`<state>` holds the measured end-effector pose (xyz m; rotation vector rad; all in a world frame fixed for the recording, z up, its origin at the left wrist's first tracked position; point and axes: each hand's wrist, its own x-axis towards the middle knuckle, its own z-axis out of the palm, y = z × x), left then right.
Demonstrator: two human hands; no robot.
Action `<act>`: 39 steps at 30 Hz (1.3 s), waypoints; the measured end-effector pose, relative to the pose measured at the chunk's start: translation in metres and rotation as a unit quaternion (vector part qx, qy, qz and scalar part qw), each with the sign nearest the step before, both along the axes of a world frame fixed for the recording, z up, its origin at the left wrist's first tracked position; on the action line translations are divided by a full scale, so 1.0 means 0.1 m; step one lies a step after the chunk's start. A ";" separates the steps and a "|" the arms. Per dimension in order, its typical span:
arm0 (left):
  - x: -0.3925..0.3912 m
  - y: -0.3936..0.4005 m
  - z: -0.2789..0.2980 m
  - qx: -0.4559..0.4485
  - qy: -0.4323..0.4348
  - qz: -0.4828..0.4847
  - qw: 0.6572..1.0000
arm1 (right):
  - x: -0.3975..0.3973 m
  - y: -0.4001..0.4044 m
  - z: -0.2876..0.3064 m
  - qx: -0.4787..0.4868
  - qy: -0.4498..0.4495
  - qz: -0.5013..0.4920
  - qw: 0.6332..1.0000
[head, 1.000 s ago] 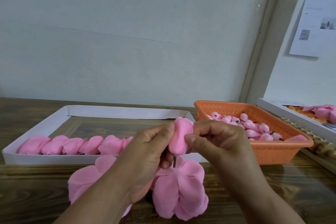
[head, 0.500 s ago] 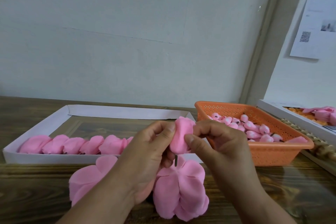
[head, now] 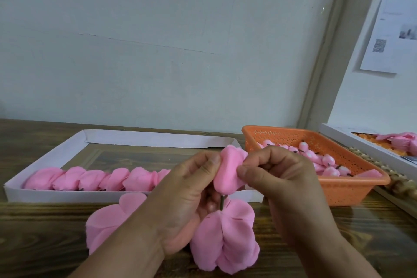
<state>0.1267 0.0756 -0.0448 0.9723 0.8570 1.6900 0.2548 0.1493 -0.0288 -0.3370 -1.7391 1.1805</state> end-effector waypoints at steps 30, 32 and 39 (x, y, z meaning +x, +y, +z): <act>0.10 -0.02 -0.01 0.057 0.238 0.180 0.953 | -0.06 -0.20 -0.01 0.073 0.000 -0.157 0.985; 0.09 -0.02 -0.03 0.055 0.243 0.191 0.949 | -0.06 -0.20 0.00 0.068 -0.009 -0.138 0.988; 0.06 0.00 -0.04 0.065 0.274 0.214 0.935 | -0.02 -0.12 0.05 0.006 -0.062 -0.035 0.997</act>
